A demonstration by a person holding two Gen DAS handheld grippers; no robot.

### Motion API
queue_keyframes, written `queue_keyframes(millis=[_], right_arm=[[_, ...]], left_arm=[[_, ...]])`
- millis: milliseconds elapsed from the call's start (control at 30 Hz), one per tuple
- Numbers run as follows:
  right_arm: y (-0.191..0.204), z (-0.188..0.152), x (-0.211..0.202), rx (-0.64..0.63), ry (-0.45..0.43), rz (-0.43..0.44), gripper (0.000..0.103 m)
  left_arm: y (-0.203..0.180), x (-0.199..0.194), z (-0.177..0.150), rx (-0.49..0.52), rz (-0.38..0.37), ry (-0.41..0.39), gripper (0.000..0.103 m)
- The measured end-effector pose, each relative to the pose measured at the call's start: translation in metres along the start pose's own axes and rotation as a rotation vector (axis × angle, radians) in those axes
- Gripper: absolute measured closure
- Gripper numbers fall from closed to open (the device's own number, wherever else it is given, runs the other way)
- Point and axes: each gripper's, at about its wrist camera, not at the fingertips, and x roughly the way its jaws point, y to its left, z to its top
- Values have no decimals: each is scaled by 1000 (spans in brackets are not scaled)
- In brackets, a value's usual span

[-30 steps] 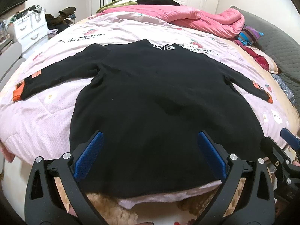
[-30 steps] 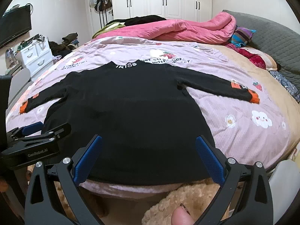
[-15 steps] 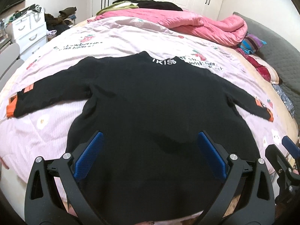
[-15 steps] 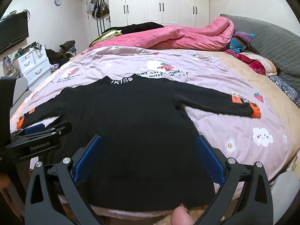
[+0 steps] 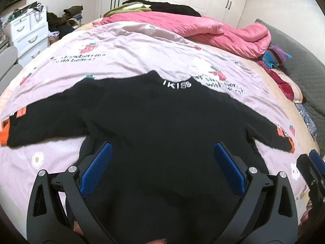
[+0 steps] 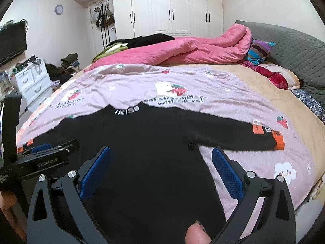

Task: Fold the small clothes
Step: 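Move the right tool over the shirt toward an orange sleeve cuff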

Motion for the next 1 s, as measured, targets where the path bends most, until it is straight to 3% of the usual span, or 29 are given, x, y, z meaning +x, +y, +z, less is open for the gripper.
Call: queue_keyframes(millis=[433, 633, 1000], right_arm=[[-28, 46, 23, 77, -37, -65, 4], [-45, 58, 41, 116, -40, -93, 4], [-78, 61, 90, 209, -5, -162, 4]], left_arm=[[-2, 29, 48, -32, -38, -3, 9], [-13, 46, 62, 9, -20, 3, 9], [-30, 88, 61, 76, -58, 41, 9]])
